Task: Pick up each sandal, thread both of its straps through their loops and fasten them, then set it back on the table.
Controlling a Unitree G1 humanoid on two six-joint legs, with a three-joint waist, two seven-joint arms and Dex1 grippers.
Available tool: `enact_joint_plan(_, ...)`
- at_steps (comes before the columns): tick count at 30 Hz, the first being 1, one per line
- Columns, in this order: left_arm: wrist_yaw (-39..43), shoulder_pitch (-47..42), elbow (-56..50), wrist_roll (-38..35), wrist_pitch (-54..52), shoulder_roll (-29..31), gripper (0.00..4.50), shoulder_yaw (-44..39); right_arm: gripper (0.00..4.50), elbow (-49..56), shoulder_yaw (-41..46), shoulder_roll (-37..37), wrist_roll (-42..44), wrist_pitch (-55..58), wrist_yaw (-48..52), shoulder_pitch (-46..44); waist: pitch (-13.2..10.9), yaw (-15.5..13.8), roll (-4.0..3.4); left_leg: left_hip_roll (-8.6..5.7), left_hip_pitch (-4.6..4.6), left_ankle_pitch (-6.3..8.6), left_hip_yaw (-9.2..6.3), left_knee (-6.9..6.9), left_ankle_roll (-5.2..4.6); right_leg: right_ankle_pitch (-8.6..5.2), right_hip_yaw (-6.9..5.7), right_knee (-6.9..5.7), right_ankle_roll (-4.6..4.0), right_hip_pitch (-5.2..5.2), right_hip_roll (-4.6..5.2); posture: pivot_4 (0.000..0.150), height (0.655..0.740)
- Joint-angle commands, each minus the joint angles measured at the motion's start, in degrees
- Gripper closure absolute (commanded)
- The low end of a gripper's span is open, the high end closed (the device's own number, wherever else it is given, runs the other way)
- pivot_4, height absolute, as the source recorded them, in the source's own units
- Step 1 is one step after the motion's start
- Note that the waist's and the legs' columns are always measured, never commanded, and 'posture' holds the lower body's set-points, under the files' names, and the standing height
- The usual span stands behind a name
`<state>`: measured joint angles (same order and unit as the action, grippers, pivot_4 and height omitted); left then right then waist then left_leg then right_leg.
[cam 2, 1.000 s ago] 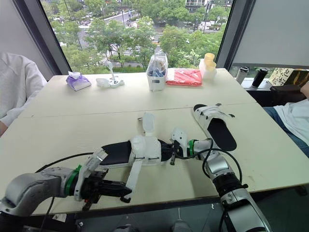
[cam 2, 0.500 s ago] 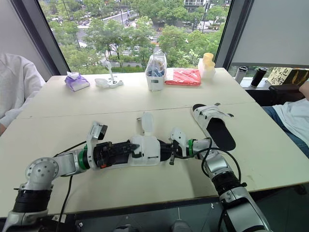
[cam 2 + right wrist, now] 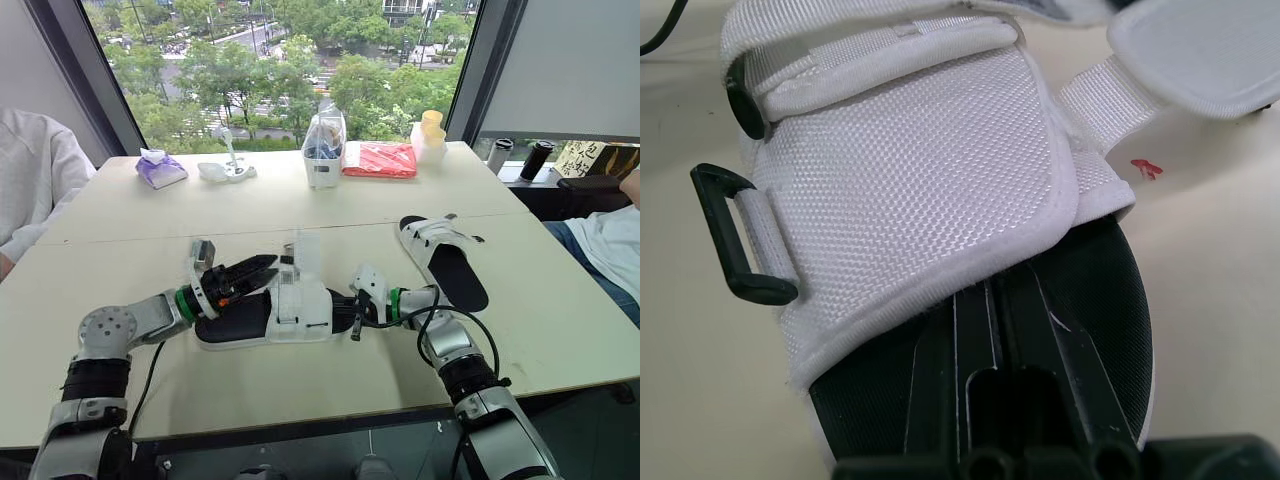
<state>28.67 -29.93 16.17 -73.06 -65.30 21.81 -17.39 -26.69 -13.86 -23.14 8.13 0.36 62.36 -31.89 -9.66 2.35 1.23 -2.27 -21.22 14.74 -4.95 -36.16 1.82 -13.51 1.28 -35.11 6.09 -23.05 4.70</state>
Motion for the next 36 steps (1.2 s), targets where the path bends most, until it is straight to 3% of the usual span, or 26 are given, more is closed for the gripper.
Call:
enact_joint_plan(1, 2.83, -4.06, -3.05, -0.66, 1.89, 1.79, 0.18, -3.28, 4.50, -4.79, -1.85, -0.53, -3.97, 2.78, -1.92, 2.85, 0.00, -0.05, 0.03, 0.00, 0.00, -0.01, -0.01, 0.00, 0.01, 0.00, -0.01, 0.00, 0.00, 0.00, 0.00, 0.150, 0.7400)
enact_joint_plan(3, 4.03, -5.11, -3.72, 1.95, 3.65, 2.61, 0.18, -2.53, 4.50, -4.77, -1.78, -0.54, -3.97, 2.75, -1.93, 2.94, 0.01, -0.09, 0.07, 0.00, -0.02, -0.03, -0.02, -0.01, 0.05, 0.02, -0.03, 0.00, -0.02, 0.00, 0.00, 0.150, 0.7400)
enact_joint_plan(5, 6.30, -6.65, -2.30, 9.61, 9.17, 3.76, 0.18, 1.21, 4.50, -5.10, -1.80, -0.39, -4.03, 2.60, -1.98, 2.85, 0.03, -0.11, 0.05, 0.00, -0.01, -0.03, -0.01, 0.00, 0.06, 0.02, -0.03, 0.01, -0.03, 0.01, 0.00, 0.150, 0.7400)
enact_joint_plan(11, 17.25, -12.15, 10.30, 28.02, 21.99, 5.44, 0.18, 11.71, 4.50, -6.05, -2.12, 0.49, -4.22, 2.35, -2.18, 2.04, 0.04, 0.08, 0.04, -0.12, 0.15, -0.03, 0.06, 0.06, 0.07, 0.01, -0.04, 0.06, -0.04, 0.17, -0.03, 0.150, 0.7400)
enact_joint_plan(16, 25.08, -15.79, 19.20, 34.83, 25.81, 4.45, 0.18, 15.09, 4.50, -6.57, -2.23, 0.92, -4.41, 2.11, -2.30, 1.65, 0.03, 0.22, 0.05, -0.08, 0.09, -0.03, 0.06, 0.11, 0.06, 0.02, -0.03, 0.04, -0.03, 0.03, -0.08, 0.150, 0.7400)
enact_joint_plan(23, 29.81, -20.40, 28.88, 40.31, 29.70, 1.18, 0.18, 14.90, 4.50, -6.11, -2.12, 1.12, -4.40, 2.17, -2.65, 2.15, 0.03, 0.28, 0.06, -0.01, 0.08, -0.04, 0.05, 0.10, 0.05, 0.11, -0.04, 0.02, 0.16, 0.02, -0.08, 0.150, 0.7400)
enact_joint_plan(26, 30.32, -22.35, 32.84, 42.03, 31.97, -0.54, 1.03, 14.15, 4.50, -5.78, -1.94, 0.99, -4.43, 2.30, -2.82, 2.43, 0.03, 0.24, 0.06, -0.01, 0.08, -0.03, 0.04, 0.11, 0.05, 0.13, -0.05, 0.00, 0.20, 0.01, -0.10, 0.150, 0.7400)
enact_joint_plan(32, 31.54, -24.56, 37.03, 43.92, 33.63, -1.60, 4.19, 12.68, 4.50, -5.43, -1.65, 0.72, -4.41, 2.43, -3.03, 2.73, 0.03, 0.24, 0.06, 0.00, 0.07, -0.04, 0.03, 0.10, 0.05, 0.06, -0.06, 0.00, 0.35, 0.01, -0.09, 0.150, 0.7400)
enact_joint_plan(33, 32.34, -24.60, 36.85, 43.84, 32.96, -1.37, 4.48, 12.41, 4.50, -5.38, -1.63, 0.70, -4.41, 2.43, -3.07, 2.80, 0.03, 0.23, 0.06, 0.00, 0.07, -0.03, 0.03, 0.10, 0.05, 0.06, -0.06, 0.00, 0.36, 0.01, -0.10, 0.150, 0.7400)
enact_joint_plan(36, 33.88, -24.63, 35.33, 42.17, 29.75, -0.42, 4.48, 10.23, 4.50, -5.18, -1.62, 0.65, -4.43, 2.46, -3.19, 3.02, 0.03, 0.24, 0.06, -0.01, 0.08, -0.04, 0.03, 0.10, 0.05, 0.06, -0.07, -0.01, 0.38, 0.01, -0.10, 0.150, 0.7400)
